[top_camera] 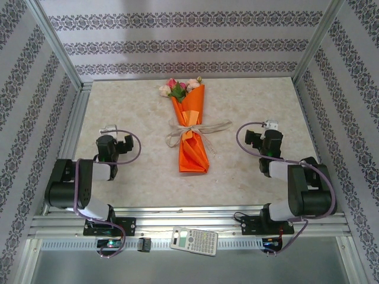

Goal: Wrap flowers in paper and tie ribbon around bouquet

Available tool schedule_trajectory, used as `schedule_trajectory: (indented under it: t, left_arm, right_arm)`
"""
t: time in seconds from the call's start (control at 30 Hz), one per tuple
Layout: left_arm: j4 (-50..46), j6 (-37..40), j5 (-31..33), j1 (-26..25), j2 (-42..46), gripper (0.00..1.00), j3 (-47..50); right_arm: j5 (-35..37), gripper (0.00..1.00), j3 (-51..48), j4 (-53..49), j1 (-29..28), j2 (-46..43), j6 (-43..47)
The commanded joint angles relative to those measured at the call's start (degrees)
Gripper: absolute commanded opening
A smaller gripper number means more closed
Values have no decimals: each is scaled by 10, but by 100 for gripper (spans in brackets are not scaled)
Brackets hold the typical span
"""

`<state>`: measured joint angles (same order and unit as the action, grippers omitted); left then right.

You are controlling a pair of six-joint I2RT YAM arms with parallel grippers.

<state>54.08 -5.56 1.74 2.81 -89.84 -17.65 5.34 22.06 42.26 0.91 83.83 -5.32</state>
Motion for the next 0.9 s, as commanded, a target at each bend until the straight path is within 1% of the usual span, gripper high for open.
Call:
schedule_trajectory:
  t: [0.0, 0.03, 0.1, 0.13, 0.17, 0.2, 0.87]
  left_arm:
    - [206, -3, 12, 5, -19, 99, 63]
    - [193, -3, 11, 5, -14, 99, 60]
    - [178, 5, 2, 4, -27, 99, 39]
    - [136, 8, -5, 5, -17, 99, 22]
    - [63, 14, -19, 3, -4, 99, -5]
    - [23, 24, -33, 0, -7, 99, -27]
    - [18, 32, -30, -6, -12, 99, -36]
  right_arm:
    - [-45, 98, -43, 170, 1, 34, 16]
    - [-44, 98, -42, 170, 1, 35, 16]
    - [-34, 98, -18, 104, -5, 23, 22]
    - [-22, 98, -3, 97, -10, 28, 27]
    - [-9, 98, -2, 100, -20, 32, 33]
    - [-3, 98, -2, 99, -23, 31, 35]
    - [-3, 98, -3, 97, -24, 28, 37]
